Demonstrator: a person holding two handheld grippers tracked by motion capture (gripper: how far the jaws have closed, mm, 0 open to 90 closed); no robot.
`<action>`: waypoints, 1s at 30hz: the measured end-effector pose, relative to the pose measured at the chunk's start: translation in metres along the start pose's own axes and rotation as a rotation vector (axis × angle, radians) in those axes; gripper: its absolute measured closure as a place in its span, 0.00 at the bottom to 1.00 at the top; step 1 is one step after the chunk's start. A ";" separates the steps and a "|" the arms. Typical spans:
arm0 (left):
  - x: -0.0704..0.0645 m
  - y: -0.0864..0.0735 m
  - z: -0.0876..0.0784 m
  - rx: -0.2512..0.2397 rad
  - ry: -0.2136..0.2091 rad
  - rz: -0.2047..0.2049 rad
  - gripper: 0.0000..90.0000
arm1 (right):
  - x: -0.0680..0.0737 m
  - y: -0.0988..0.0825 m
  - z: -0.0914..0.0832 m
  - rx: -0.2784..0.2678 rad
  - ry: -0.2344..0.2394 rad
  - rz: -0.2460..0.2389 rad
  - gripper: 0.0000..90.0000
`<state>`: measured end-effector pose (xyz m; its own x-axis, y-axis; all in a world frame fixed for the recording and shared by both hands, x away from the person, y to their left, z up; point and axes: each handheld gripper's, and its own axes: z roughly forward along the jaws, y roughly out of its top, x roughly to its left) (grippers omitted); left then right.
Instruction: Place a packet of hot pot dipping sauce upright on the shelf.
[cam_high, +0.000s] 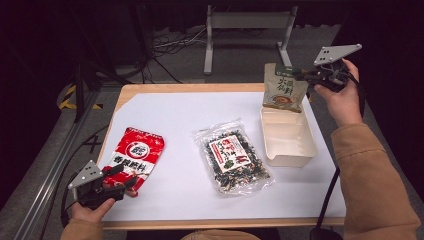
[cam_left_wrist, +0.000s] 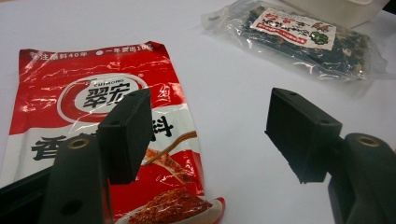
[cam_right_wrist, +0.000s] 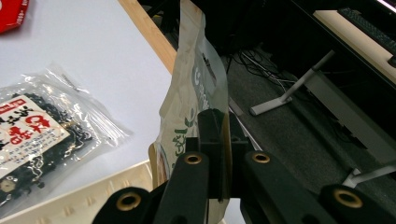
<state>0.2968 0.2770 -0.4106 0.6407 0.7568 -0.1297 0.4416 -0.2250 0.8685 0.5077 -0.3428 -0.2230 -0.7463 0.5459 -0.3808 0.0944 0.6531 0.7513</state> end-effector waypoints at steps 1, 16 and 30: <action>0.000 0.000 0.000 0.000 0.000 0.000 0.36 | -0.002 -0.001 0.001 0.003 -0.002 0.003 1.00; 0.001 0.000 0.000 0.001 0.005 0.002 0.36 | -0.018 -0.022 0.021 0.025 -0.028 0.022 1.00; 0.000 0.001 0.003 0.000 0.027 0.005 0.31 | -0.012 -0.027 0.040 0.053 0.010 -0.002 1.00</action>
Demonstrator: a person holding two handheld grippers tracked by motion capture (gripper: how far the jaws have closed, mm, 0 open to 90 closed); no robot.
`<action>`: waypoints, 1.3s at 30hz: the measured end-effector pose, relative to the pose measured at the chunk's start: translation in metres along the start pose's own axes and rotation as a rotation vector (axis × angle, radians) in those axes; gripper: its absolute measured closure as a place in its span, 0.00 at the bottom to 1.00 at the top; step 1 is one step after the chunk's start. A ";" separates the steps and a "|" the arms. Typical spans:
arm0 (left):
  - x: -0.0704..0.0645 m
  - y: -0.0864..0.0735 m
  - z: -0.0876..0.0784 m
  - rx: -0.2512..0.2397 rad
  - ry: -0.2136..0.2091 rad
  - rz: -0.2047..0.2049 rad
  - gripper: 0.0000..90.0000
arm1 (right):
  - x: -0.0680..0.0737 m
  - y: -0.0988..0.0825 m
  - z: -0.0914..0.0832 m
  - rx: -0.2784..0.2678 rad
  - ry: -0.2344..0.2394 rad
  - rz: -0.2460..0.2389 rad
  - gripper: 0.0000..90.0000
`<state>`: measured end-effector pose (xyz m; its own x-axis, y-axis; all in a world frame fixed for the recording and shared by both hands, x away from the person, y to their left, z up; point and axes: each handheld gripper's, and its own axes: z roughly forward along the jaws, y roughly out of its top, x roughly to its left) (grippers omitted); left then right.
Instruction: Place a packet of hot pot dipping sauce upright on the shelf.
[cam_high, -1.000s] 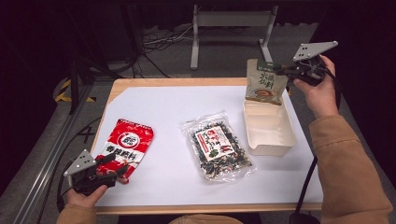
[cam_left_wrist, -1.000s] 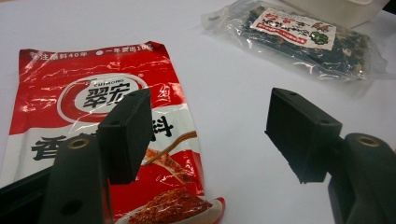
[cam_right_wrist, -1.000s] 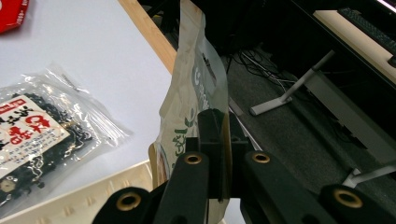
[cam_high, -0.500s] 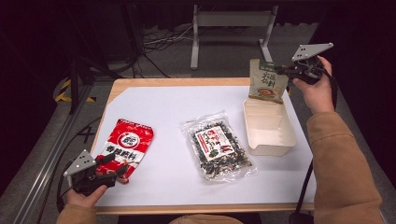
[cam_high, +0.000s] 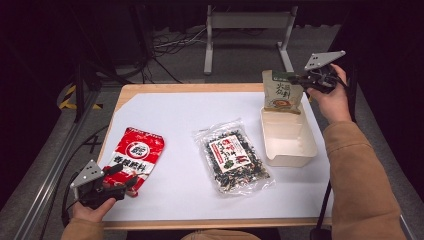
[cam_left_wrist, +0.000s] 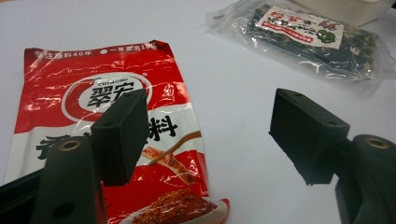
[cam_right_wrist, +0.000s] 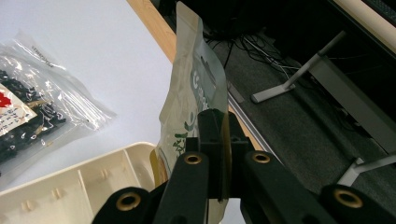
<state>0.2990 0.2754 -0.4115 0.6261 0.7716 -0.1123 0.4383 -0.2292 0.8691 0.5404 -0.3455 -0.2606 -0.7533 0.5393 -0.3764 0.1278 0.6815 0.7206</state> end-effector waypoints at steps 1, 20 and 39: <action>0.000 0.000 0.000 0.002 0.001 -0.001 0.30 | 0.001 0.000 0.001 0.000 0.000 -0.002 1.00; 0.000 0.004 0.005 0.046 0.019 -0.007 0.33 | 0.011 -0.019 0.021 0.062 0.049 0.044 1.00; 0.004 0.007 0.008 0.060 0.043 -0.029 0.26 | 0.013 -0.025 0.016 0.115 -0.023 0.179 0.70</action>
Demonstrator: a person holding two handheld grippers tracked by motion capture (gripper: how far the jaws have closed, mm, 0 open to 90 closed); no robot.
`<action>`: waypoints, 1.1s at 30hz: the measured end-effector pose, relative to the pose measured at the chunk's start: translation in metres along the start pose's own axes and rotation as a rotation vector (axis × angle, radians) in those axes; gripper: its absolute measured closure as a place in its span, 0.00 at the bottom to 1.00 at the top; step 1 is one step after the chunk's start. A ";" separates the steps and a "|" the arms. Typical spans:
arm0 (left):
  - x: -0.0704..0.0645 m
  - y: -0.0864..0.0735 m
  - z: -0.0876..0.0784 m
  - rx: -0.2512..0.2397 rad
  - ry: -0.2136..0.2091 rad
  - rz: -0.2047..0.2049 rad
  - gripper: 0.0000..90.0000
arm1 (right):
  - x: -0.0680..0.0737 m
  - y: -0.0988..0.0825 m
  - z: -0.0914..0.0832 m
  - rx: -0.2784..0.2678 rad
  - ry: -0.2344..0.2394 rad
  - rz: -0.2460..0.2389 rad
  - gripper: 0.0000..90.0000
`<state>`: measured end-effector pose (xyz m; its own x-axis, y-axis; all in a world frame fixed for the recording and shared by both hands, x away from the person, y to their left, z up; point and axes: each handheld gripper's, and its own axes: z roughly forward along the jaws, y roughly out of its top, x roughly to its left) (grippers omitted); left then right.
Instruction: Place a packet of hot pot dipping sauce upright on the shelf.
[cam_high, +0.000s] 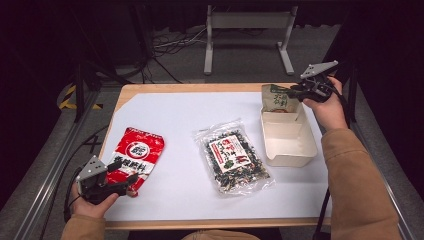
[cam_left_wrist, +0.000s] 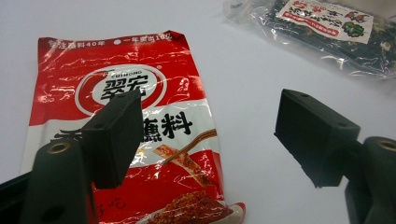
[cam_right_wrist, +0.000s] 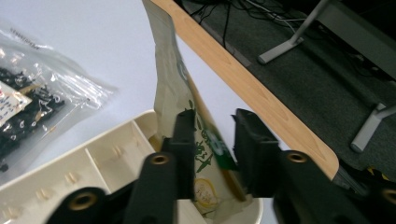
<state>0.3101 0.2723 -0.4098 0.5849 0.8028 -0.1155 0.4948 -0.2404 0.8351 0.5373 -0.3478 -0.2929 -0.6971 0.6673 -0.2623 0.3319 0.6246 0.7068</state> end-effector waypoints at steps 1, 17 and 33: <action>0.000 0.000 0.000 -0.001 -0.002 0.000 0.26 | 0.000 0.001 -0.001 -0.004 -0.014 0.002 0.67; 0.009 0.003 -0.006 0.001 0.045 0.003 0.24 | 0.017 0.015 -0.040 -0.166 -0.079 0.041 0.38; 0.019 0.010 -0.006 0.003 0.083 -0.008 0.24 | 0.067 0.030 -0.063 -0.238 0.064 0.059 0.38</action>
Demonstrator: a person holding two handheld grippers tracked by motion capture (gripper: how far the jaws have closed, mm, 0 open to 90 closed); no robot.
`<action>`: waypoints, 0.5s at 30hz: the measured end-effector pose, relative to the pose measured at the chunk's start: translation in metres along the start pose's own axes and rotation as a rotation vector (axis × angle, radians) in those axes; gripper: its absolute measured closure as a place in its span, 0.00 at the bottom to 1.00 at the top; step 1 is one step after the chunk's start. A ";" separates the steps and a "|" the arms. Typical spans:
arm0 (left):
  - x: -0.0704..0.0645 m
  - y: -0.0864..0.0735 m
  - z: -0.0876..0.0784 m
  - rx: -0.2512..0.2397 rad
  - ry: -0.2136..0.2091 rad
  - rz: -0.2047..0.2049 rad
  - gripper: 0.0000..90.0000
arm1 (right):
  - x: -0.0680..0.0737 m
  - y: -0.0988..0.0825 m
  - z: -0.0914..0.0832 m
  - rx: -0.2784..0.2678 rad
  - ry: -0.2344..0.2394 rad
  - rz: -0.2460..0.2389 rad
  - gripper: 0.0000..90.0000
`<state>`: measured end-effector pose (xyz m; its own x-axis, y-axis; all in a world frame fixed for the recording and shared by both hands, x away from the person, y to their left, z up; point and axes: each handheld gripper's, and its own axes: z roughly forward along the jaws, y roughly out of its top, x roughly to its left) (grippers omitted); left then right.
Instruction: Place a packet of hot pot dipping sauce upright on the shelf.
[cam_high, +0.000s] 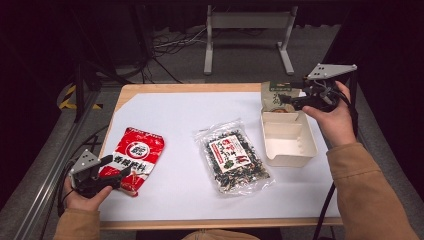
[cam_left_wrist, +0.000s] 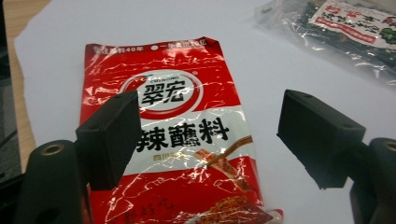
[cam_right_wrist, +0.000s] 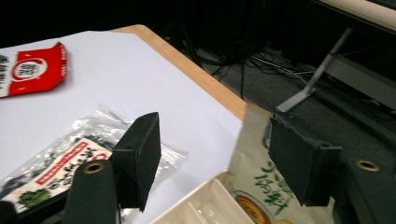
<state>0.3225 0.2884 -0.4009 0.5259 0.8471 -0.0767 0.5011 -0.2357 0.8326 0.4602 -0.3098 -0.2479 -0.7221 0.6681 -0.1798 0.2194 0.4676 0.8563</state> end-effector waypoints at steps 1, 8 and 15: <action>0.000 0.000 0.000 0.000 0.000 0.000 0.24 | 0.000 0.000 0.000 0.000 0.000 0.000 0.38; 0.006 0.000 0.003 0.027 0.016 -0.041 0.19 | 0.028 0.007 0.002 0.003 0.061 -0.027 0.38; 0.011 0.000 0.003 0.036 0.033 -0.052 0.19 | 0.049 0.010 0.005 0.003 0.108 -0.050 0.38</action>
<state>0.3304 0.2965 -0.4039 0.4761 0.8736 -0.1010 0.5518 -0.2074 0.8078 0.4301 -0.2696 -0.2502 -0.7986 0.5777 -0.1685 0.1836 0.5005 0.8460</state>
